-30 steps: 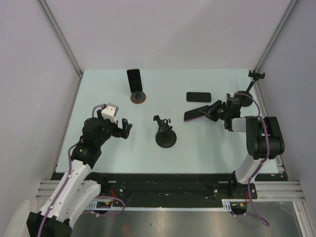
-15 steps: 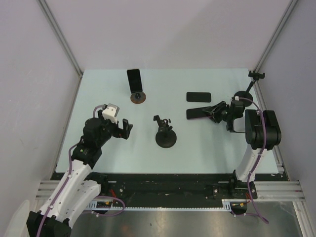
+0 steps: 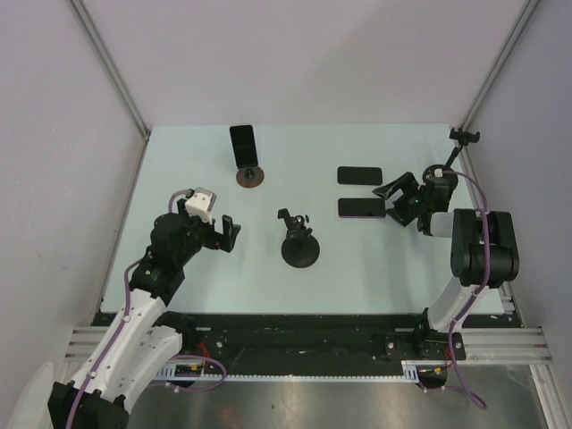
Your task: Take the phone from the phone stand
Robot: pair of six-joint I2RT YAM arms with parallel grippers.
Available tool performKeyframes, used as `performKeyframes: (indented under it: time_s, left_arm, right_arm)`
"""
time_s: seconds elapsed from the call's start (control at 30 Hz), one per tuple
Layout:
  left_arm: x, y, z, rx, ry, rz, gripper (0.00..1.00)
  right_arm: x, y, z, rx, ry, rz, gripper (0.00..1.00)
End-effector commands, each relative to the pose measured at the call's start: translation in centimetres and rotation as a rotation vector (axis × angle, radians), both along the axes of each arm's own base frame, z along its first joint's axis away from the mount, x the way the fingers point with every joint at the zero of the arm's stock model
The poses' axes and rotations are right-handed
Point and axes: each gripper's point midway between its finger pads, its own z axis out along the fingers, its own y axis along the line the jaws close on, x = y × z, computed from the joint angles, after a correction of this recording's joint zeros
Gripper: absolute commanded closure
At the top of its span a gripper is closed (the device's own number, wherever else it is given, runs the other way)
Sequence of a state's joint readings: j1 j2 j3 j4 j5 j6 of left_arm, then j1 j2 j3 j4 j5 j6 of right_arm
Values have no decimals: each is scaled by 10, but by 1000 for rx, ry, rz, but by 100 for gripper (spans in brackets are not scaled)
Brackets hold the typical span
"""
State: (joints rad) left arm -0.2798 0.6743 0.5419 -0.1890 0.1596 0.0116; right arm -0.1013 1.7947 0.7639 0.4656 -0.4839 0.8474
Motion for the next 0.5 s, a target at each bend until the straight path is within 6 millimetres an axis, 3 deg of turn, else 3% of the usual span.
performKeyframes:
  time_s: [0.0, 0.27, 0.37, 0.47]
  left_arm:
    - [4, -1, 6, 22, -45, -9, 0]
    - [4, -1, 5, 24, -40, -11, 0]
    - [4, -1, 5, 25, -39, -10, 0]
    - [5, -1, 6, 24, -42, -10, 0]
  right_arm:
    - [-37, -26, -33, -185, 215, -77, 0]
    - [-66, -12, -24, -219, 245, -70, 2]
    - [-70, 2, -15, -191, 209, -63, 5]
    - [-71, 28, -7, -136, 177, -30, 9]
